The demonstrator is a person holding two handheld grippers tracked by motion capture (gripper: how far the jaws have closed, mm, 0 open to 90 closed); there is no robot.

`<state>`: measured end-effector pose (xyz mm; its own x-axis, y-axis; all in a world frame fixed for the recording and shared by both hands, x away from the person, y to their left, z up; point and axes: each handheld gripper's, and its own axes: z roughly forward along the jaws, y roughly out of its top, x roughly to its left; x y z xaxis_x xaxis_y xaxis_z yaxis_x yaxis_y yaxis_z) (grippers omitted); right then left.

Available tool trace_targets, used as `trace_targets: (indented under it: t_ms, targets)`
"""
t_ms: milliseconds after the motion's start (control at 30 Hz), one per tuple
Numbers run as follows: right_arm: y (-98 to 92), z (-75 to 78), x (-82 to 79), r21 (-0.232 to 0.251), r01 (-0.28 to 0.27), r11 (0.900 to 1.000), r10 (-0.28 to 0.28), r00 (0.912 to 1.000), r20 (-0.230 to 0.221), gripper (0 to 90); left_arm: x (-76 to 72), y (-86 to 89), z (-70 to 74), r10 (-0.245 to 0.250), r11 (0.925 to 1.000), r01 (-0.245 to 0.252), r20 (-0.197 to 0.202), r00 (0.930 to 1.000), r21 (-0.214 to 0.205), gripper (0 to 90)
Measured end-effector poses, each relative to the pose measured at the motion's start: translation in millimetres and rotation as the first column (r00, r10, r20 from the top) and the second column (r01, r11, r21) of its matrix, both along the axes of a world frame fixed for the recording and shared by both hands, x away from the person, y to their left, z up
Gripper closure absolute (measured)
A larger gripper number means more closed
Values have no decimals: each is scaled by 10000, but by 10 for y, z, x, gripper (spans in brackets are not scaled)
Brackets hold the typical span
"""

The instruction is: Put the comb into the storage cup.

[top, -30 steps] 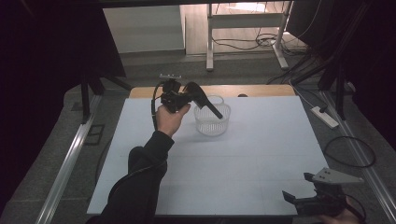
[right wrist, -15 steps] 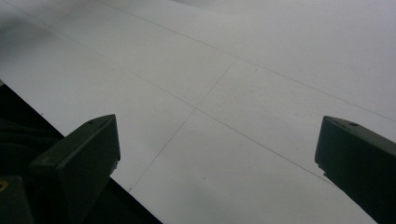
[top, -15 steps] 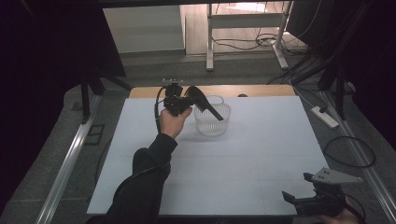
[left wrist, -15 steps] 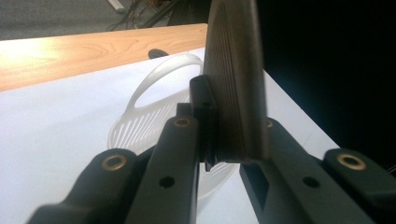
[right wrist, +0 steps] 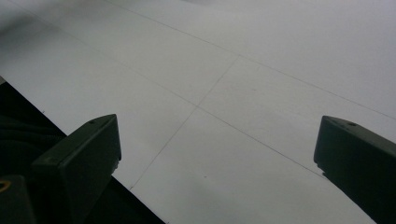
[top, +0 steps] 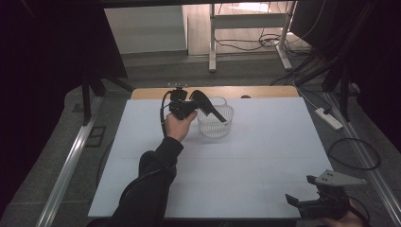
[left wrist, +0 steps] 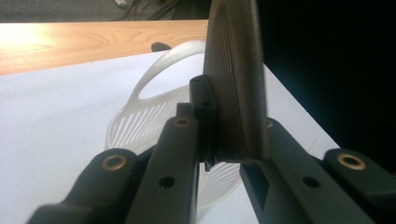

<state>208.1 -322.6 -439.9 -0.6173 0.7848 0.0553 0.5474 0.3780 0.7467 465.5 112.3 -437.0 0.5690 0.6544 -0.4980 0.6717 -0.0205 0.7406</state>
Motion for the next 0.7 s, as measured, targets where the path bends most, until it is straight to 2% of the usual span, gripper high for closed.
trace_targets:
  t_ms: [167,433,700]
  targets:
    - [0,0,3,-13,-13,10000,13,10000,-39,16,13,26,-51,118,9999,-118,-99,9999,-25,865]
    - [4,-3,5,-24,-47,10000,47,10000,-58,19,27,59,-142,270,9990,-279,-287,9992,-337,865]
    - [0,-1,3,-7,-46,10000,46,10000,-55,19,26,27,-202,281,9986,-296,-373,9989,-427,865]
